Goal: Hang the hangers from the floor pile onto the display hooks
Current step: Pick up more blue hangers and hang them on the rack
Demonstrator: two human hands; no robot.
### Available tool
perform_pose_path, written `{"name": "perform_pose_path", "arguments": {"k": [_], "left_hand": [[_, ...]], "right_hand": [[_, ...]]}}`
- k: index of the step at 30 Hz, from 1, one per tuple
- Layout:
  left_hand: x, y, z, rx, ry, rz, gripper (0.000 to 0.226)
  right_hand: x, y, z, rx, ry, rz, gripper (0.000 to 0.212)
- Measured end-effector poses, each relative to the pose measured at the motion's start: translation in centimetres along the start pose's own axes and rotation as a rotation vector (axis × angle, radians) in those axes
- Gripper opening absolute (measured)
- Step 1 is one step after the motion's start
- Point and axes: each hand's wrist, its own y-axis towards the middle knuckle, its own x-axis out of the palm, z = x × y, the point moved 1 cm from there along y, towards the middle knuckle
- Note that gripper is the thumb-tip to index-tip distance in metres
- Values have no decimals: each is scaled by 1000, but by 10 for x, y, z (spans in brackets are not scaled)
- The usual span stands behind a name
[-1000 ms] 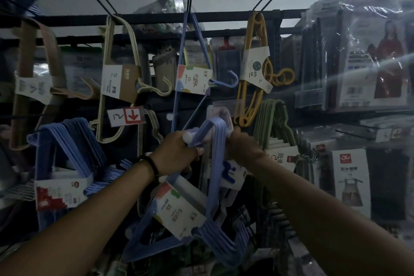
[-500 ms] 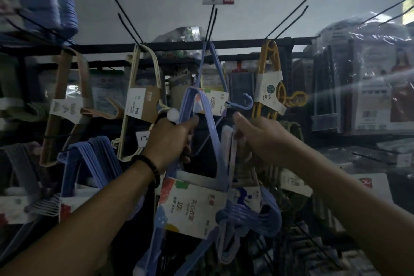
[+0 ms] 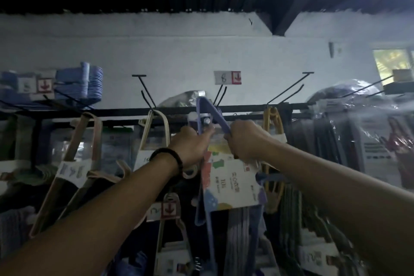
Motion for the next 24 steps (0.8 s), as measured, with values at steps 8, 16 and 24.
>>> {"name": "perform_pose_path", "arguments": {"k": [8, 16, 24], "left_hand": [[25, 10, -24, 364, 11, -219, 87], [25, -1, -12, 435, 270, -206, 93], [35, 28, -11, 383, 442, -242, 93]], "right_hand": [[-32, 47, 14, 70, -80, 10, 28], [-21, 41, 35, 119, -78, 276, 22], [13, 62, 41, 193, 110, 245, 37]]}}
